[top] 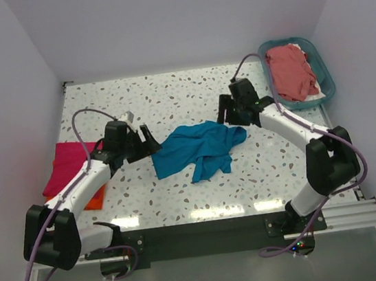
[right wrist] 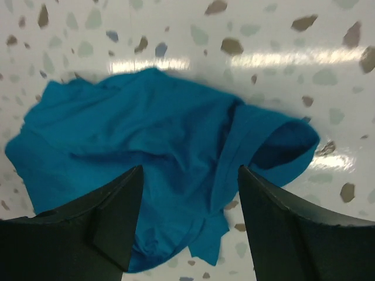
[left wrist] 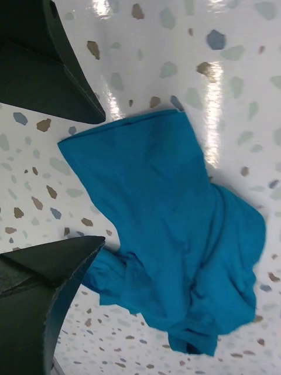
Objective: Fold and stack the t-shirts
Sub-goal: Move the tshirt to the center of the board, then flatten the tshirt out
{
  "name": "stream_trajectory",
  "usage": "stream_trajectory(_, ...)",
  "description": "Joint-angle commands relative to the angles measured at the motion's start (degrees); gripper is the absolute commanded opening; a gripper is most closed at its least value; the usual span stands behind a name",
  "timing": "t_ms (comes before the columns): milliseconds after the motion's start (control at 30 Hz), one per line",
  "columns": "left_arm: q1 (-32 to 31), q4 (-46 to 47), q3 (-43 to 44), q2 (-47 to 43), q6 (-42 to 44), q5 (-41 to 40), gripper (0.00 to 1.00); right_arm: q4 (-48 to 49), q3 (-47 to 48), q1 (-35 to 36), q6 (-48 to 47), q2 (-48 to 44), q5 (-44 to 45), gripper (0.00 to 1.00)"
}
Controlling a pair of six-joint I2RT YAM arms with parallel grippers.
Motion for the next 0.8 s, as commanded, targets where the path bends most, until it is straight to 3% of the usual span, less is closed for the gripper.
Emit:
stream_trajectory(0,-1.7,4.7,-5.4,-0.7,-2.2,-1.2,0.81,3.2,-4.3,7.3,0.6,-5.7,2.5,0.68)
stream_trajectory(167,-4.0,7.6,-10.0,0.7,-3.2,-1.8,0.78,5.4,-14.0,17.2,3.8,-10.4,7.6,0.68)
stream_trajectory(333,-6.1,8.3,-11.2,3.1,-3.7,-5.4,0.75,6.8,-16.6,25.6,7.5,-10.7,10.9,0.68)
stream_trajectory(500,-8.9,8.8,-10.2,6.5,-4.2,-9.5,0.72,8.3,-16.5,27.7,8.5,-8.0,10.4,0.67)
stream_trajectory(767,-13.5,6.1,-8.8,11.2,-6.6,-17.9,0.55,10.5,-15.0,33.2,9.7,-1.8,10.1,0.67)
